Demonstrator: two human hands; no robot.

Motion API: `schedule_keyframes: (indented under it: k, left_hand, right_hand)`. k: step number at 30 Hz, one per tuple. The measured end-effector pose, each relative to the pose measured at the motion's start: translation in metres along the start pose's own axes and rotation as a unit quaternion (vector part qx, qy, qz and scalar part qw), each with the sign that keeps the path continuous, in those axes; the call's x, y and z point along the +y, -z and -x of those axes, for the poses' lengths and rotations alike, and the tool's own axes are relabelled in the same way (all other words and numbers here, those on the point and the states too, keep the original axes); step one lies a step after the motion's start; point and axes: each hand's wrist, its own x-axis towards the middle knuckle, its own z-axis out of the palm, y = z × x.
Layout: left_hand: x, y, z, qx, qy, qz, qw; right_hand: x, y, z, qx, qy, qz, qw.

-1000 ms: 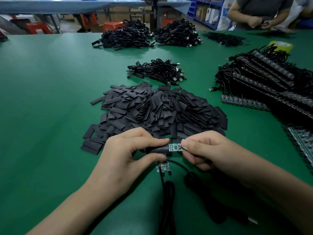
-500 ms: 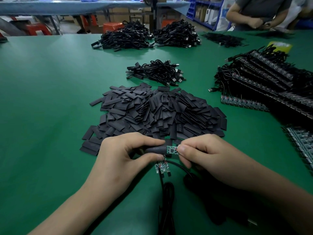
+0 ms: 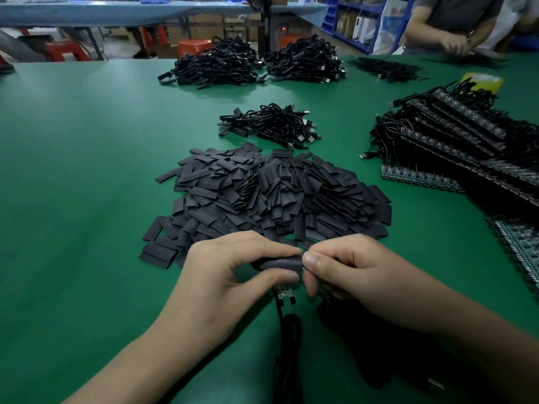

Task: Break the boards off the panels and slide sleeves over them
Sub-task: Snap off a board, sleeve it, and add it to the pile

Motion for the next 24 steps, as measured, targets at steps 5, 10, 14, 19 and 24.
schedule_keyframes:
  k: [5,10,14,19,24]
  left_hand:
    - [-0.0055,0.0017,-0.0007,0.035,0.054,0.052,0.997]
    - [-0.0081,0.0012,-0.0003,0.039,0.075,0.072,0.994]
    - [-0.0086,0.0005,0.0011,0.041,0.082,0.084,0.992]
    - [-0.0069,0.0006,0.0017,0.042,0.078,0.076,0.993]
    - [-0.0047,0.0009,0.0006,0.035,0.067,0.051,0.996]
  right_hand:
    - [-0.0006,-0.0004,0.0004,0.135,0.067,-0.045,0.988]
    - [-0.0016,-0.0030,0.0012,0.215,0.153,0.099,0.959]
    - [0.0005,-0.0047,0.0009,0.240,0.202,0.171,0.934]
    - [0.0021,-0.0069,0.0004,0.245,0.214,0.189,0.926]
    - [0.0018,-0.0093,0.0003,0.254,0.206,0.186,0.926]
